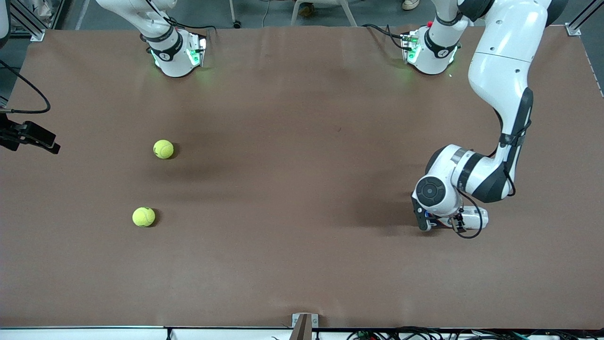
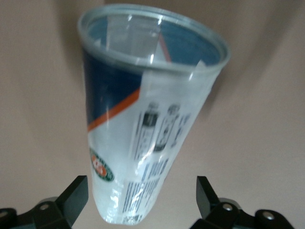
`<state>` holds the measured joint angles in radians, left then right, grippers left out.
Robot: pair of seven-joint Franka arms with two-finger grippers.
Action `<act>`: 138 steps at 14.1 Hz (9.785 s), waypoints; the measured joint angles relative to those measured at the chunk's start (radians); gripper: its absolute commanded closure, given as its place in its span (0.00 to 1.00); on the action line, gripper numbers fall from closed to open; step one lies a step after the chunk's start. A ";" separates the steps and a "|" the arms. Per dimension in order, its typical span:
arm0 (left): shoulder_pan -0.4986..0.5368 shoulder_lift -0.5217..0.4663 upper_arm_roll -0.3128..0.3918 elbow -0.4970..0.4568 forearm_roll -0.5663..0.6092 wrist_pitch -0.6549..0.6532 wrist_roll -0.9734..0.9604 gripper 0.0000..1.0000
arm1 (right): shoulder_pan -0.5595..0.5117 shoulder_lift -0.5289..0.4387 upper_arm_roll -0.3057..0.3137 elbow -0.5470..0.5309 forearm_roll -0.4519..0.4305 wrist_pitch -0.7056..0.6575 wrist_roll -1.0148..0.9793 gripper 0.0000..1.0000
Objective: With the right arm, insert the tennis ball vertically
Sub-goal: 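Grasp the can with the left gripper and stand it upright, then carry the upright can toward the table middle while the right gripper reaches, then grasp the nearer tennis ball with the right gripper, then lift the ball with the right gripper and move it over the can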
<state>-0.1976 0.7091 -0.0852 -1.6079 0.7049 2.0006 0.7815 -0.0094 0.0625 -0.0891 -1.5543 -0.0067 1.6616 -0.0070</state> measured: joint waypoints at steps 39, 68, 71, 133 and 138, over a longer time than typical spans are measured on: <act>-0.032 0.043 -0.252 0.181 -0.473 0.042 0.018 0.34 | 0.005 0.049 -0.004 0.002 0.000 -0.040 0.000 0.00; -0.025 0.154 -0.618 -0.053 -1.121 1.194 0.128 0.37 | 0.063 0.267 0.005 -0.462 0.031 0.211 -0.002 0.00; 0.003 0.186 -0.652 -0.056 -1.122 1.227 0.128 0.37 | 0.067 0.228 0.007 -0.588 0.046 0.345 -0.002 0.00; 0.122 0.269 -0.756 -0.200 -1.000 1.425 0.143 0.27 | 0.524 0.422 0.011 0.071 0.615 0.423 0.573 0.58; 0.122 0.269 -0.759 -0.202 -1.000 1.425 0.143 0.27 | 0.571 0.482 0.012 0.145 0.632 0.426 0.680 0.58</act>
<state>-0.0754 0.9783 -0.8439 -1.8103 -0.2951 3.4260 0.9250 0.5612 0.5446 -0.0774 -1.4090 0.6248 2.0872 0.6735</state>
